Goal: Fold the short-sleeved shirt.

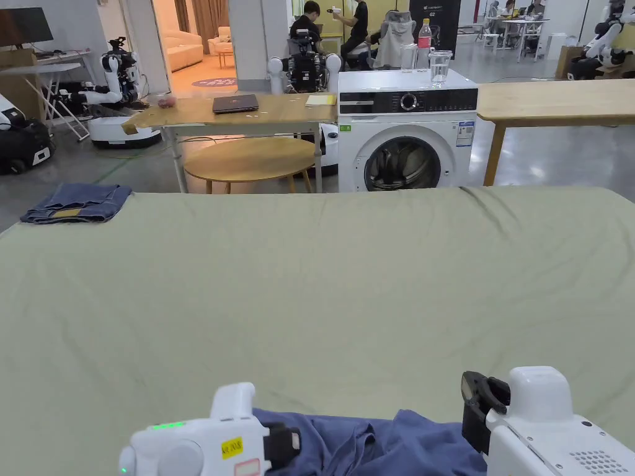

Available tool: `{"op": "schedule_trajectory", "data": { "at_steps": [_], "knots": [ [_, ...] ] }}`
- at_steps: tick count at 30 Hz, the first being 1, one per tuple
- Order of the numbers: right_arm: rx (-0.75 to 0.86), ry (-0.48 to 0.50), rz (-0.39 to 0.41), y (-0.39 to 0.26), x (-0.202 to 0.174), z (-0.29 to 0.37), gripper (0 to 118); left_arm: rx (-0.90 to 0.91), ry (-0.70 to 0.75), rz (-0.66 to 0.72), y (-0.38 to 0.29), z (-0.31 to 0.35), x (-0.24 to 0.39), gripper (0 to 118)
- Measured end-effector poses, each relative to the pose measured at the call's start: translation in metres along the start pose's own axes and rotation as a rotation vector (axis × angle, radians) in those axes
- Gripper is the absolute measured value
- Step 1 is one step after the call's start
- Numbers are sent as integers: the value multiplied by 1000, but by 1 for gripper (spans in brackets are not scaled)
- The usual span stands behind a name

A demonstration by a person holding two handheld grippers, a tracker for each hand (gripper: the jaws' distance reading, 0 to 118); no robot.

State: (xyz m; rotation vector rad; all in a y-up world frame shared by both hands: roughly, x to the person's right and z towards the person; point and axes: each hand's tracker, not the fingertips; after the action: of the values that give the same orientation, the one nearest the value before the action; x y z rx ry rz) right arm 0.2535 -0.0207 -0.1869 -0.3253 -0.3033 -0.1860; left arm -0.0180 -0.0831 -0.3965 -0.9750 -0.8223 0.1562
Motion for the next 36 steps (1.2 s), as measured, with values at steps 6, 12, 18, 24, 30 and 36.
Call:
{"op": "schedule_trajectory", "data": {
  "at_steps": [6, 12, 18, 24, 30, 36],
  "knots": [
    [-19, -15, -3, -8, 9, 3, 0, -83, -148, 9, -22, -45, 32, 4],
    [-34, -24, -14, -12, 14, 4, 0, -21, -155, 34, -16, -36, 42, 3],
    [-49, 1, -5, -18, 4, -3, 0, 127, -80, 135, 3, 30, -20, 7],
    [-84, 39, -22, -28, -9, -12, 0, 113, -139, 407, -15, 63, -105, 118],
    [-92, 49, -18, -26, -12, -16, 0, 61, -320, 692, -49, 13, -142, 118],
    [-86, 35, -24, -23, -6, -16, 0, 140, -551, 846, -55, -28, -112, 112]
  ]
}}
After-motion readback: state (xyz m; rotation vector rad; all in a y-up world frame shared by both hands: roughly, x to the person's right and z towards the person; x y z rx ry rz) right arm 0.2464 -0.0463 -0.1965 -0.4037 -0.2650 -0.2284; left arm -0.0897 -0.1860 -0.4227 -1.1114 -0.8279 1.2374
